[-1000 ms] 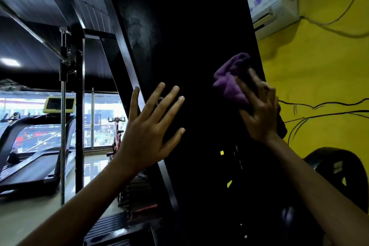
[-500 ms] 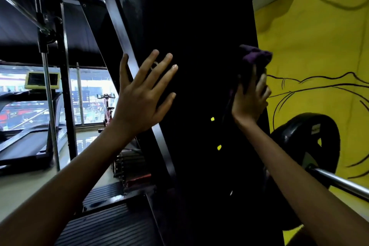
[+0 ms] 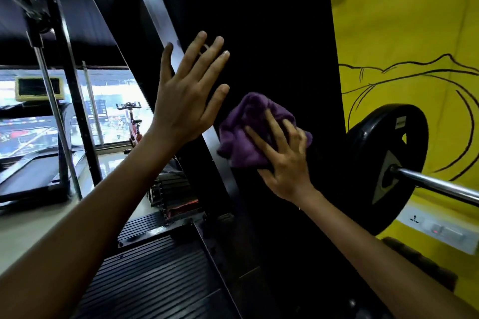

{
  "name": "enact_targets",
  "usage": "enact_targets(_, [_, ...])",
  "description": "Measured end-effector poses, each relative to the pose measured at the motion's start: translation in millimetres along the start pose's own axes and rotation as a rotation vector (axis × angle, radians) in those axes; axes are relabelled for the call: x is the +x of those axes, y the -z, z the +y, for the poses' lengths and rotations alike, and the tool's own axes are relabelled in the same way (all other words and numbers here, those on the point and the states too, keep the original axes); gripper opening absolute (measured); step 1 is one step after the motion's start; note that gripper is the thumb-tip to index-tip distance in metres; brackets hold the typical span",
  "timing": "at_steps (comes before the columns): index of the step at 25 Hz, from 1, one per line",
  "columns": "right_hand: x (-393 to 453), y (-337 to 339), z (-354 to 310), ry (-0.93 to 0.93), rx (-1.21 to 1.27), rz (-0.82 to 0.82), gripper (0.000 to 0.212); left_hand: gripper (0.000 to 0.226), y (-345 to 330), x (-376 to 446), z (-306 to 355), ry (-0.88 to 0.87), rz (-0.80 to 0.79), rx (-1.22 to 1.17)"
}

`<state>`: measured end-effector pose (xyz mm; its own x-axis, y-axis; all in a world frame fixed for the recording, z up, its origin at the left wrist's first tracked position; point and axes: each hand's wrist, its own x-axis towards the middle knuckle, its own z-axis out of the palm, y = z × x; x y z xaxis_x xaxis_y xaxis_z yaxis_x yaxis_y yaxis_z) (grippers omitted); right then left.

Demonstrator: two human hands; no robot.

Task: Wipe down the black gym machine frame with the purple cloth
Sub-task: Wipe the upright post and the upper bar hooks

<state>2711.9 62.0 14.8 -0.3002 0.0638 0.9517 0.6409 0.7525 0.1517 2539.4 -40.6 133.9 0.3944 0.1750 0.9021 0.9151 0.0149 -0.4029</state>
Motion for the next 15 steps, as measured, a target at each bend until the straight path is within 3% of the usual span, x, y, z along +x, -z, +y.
enact_targets(2, [-17, 8, 29, -0.096, 0.019, -0.025, 0.059, 0.054, 2, -1, -3, -0.008, -0.027, 0.013])
enact_targets(5, [-3, 10, 19, -0.808, 0.308, 0.0, 0.063, 0.058, 0, -3, 4, 0.036, -0.033, 0.012])
enact_targets(6, [4, 9, -2, -0.923, 0.279, -0.011, 0.065, 0.06, -2, -3, 9, 0.064, -0.033, 0.027])
enact_targets(7, [5, 6, -22, -0.892, 0.178, -0.012, 0.07, 0.061, -5, -4, 16, 0.095, -0.031, 0.046])
enact_targets(9, [-14, 1, -49, -0.593, 0.094, 0.009, 0.07, 0.062, -12, -8, 32, 0.162, -0.018, 0.064])
enact_targets(11, [-54, -11, -42, -0.295, 0.069, -0.041, 0.064, 0.062, -20, -16, 47, 0.195, -0.014, 0.055])
enact_targets(12, [-75, -18, -31, -0.246, 0.061, -0.061, 0.062, 0.063, -24, -23, 53, 0.192, -0.025, 0.05])
enact_targets(13, [-92, -23, -19, -0.288, 0.064, -0.065, 0.06, 0.063, -28, -30, 58, 0.179, -0.039, 0.052])
enact_targets(15, [-105, -25, -8, -0.642, 0.15, -0.013, 0.058, 0.063, -35, -47, 65, 0.122, -0.058, 0.08])
